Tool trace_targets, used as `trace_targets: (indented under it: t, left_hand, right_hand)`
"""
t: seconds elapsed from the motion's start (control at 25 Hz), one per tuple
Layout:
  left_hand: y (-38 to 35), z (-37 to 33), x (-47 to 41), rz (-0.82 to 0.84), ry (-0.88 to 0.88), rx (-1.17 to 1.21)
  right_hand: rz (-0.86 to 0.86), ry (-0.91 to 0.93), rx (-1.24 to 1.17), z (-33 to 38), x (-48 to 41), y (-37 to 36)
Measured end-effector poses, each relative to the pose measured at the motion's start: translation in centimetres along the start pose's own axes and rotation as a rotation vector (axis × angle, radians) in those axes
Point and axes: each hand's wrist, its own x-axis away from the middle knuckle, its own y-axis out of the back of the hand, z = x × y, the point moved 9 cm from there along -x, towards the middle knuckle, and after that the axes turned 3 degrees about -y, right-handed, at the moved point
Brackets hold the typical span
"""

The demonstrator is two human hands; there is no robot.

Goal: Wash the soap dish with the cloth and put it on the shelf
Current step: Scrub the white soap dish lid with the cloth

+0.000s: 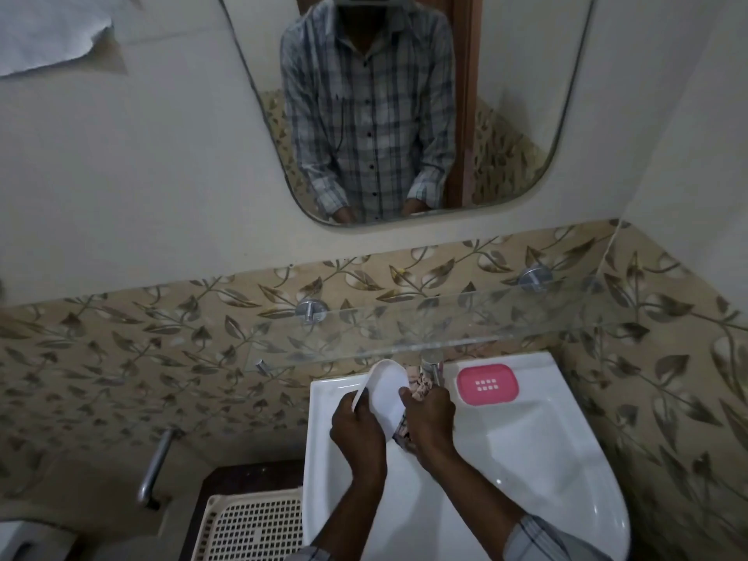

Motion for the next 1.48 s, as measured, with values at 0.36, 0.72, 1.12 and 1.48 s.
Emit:
trace_targets:
  t: [0.36, 0.72, 1.12, 1.48]
  left_hand:
    - [-2.1, 2.9, 2.6, 0.313, 0.392, 0.221]
    - [-4.6, 0.8, 1.2, 0.676, 0.894, 1.085]
    - [-5.3, 1.3, 2.2, 0.744, 0.775, 1.103]
    - [-3.4, 2.3, 0.8, 0.399, 0.422, 0.935]
  right_hand:
    - [0.143, 0.199, 0.424, 0.6, 0.3, -1.1]
    - [0.479, 0.625, 0.188, 1.1, 5.4, -1.9]
    - [0.537, 0.605, 0.412, 2.8, 3.9, -5.8]
    - [0.395, -0.185, -0.075, -1.1, -0.5, -4.6]
